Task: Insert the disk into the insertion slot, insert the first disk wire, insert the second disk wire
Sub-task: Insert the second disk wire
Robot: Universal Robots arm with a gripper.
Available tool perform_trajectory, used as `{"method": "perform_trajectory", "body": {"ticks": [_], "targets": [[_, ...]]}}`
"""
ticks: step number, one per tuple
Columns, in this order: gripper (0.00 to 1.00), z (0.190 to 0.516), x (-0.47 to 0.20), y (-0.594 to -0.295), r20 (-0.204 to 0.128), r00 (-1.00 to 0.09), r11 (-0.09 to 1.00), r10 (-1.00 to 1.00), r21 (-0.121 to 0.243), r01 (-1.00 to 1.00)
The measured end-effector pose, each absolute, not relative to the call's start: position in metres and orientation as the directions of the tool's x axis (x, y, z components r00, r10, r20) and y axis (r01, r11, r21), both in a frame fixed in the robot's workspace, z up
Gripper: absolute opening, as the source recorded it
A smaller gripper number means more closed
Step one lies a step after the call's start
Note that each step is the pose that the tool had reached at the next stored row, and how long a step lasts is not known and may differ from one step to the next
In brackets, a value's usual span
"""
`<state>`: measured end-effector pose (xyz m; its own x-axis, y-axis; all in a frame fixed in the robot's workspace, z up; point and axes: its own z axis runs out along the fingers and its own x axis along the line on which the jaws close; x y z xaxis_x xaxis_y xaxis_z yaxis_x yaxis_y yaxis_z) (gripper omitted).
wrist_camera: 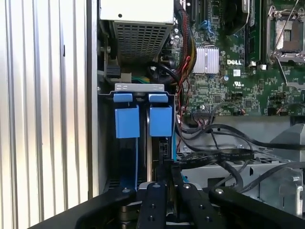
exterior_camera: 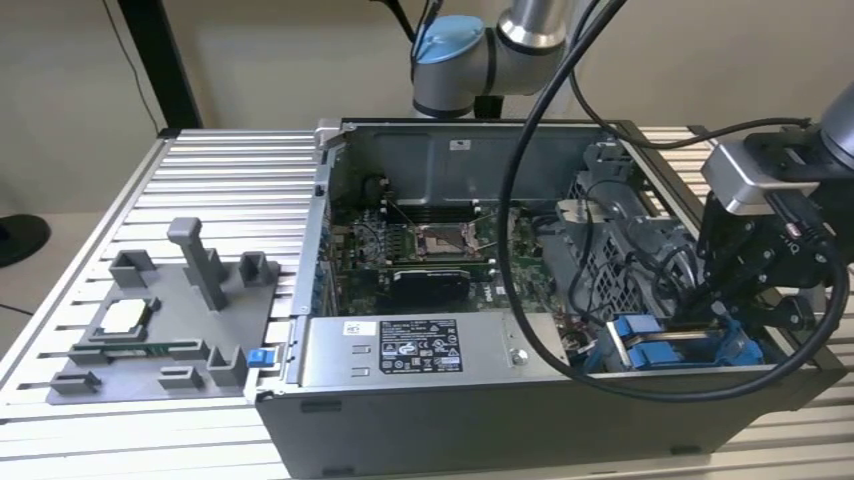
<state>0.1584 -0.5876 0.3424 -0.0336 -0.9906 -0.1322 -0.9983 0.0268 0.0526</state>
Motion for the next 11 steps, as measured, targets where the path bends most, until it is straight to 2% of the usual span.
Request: {"method": "perform_trajectory", "body": {"ticks": [11], "targets": [[0.0, 0.3414, 0.1585, -0.5877, -0.132, -0.04, 0.033, -0.99, 0.053, -0.998]]}}
